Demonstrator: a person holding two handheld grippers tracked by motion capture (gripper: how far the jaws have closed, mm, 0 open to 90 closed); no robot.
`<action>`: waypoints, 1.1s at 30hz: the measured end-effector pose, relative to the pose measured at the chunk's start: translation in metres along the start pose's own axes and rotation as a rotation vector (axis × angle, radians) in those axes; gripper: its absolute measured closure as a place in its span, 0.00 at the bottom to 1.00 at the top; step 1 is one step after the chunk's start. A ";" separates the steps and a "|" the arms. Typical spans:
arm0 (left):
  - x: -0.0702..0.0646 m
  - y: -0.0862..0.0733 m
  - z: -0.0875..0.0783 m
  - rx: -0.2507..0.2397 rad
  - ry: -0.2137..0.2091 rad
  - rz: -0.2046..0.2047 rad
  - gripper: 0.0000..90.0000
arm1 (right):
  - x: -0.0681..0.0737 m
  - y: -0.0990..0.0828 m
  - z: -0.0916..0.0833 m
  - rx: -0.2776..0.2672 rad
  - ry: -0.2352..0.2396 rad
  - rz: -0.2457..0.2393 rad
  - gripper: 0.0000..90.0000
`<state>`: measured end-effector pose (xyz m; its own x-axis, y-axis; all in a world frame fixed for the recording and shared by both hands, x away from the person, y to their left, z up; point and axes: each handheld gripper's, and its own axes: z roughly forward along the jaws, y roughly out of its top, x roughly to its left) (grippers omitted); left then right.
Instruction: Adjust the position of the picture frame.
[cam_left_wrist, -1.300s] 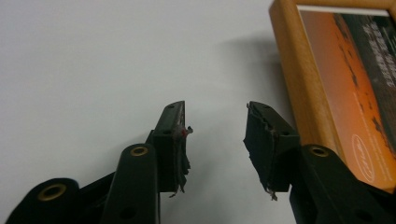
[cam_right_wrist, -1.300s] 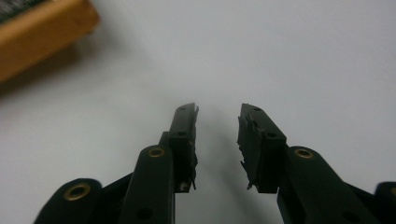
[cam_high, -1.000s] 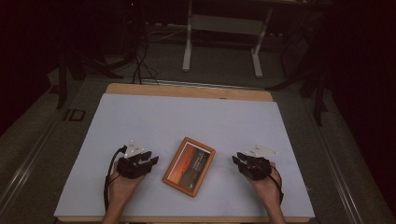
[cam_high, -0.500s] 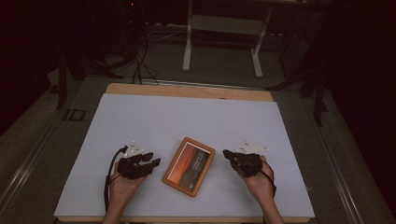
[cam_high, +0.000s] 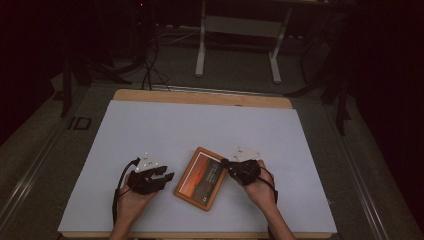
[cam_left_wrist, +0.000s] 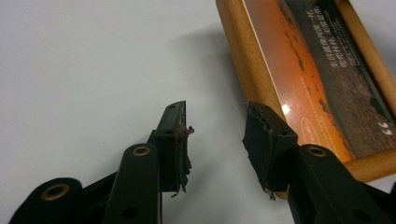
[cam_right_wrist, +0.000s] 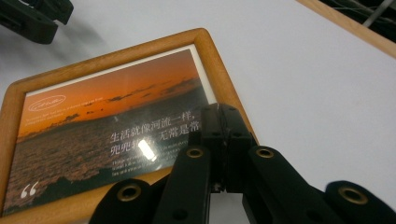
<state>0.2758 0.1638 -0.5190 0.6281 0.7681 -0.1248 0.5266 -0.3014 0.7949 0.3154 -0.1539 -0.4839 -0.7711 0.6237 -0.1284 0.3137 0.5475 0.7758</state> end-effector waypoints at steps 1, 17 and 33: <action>0.001 0.000 -0.001 0.000 -0.003 -0.006 0.66 | 0.000 0.000 0.001 0.000 0.006 0.004 1.00; -0.001 -0.002 -0.003 -0.011 -0.034 -0.050 0.60 | -0.001 -0.006 0.008 0.008 0.018 0.008 1.00; 0.000 0.010 0.024 0.034 -0.196 -0.108 0.58 | 0.000 -0.007 0.008 0.006 0.023 0.001 1.00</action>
<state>0.2949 0.1474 -0.5255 0.6646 0.6733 -0.3239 0.6136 -0.2445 0.7509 0.3177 -0.1533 -0.4939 -0.7832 0.6112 -0.1139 0.3175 0.5507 0.7719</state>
